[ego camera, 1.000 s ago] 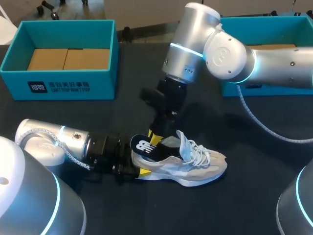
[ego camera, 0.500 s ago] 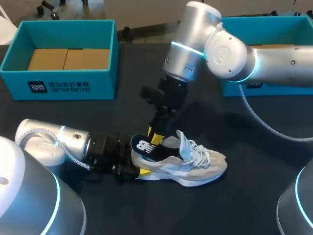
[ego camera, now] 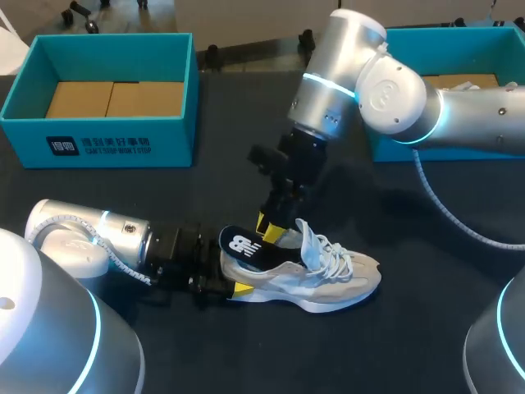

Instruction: Take the shoe out of the shoebox, open the shoe tongue, remove and reinsert the insole, then place the shoe into the shoebox

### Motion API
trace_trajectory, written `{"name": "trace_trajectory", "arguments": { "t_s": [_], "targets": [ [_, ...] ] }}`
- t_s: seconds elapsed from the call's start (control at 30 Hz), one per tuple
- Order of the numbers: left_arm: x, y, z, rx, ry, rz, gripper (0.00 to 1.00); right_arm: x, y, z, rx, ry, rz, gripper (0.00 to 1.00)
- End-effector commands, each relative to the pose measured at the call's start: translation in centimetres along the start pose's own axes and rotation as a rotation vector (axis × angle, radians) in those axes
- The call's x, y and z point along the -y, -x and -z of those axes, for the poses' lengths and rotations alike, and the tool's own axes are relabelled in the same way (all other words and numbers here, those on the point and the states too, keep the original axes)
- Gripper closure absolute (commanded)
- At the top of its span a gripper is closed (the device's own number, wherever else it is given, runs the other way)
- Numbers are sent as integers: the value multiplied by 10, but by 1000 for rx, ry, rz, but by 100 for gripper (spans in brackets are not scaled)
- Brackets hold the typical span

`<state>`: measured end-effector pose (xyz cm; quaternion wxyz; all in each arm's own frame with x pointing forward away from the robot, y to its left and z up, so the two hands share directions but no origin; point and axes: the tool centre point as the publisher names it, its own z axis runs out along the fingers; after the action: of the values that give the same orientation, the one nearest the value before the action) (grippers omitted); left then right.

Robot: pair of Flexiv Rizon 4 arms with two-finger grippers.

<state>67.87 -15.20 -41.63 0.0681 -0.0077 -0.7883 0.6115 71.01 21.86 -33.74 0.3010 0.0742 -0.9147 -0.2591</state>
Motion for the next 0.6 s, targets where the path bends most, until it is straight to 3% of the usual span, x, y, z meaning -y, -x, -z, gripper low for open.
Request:
{"name": "trace_trajectory", "arguments": {
  "t_s": [0.03,0.6],
  "targets": [
    [-2,2,0,-1,2,1,100,-6,13,-7,-39,-11,0,59],
    [-2,2,0,-1,2,1,100,-2,-3,-12,-83,-13,-39,62]
  ]
}}
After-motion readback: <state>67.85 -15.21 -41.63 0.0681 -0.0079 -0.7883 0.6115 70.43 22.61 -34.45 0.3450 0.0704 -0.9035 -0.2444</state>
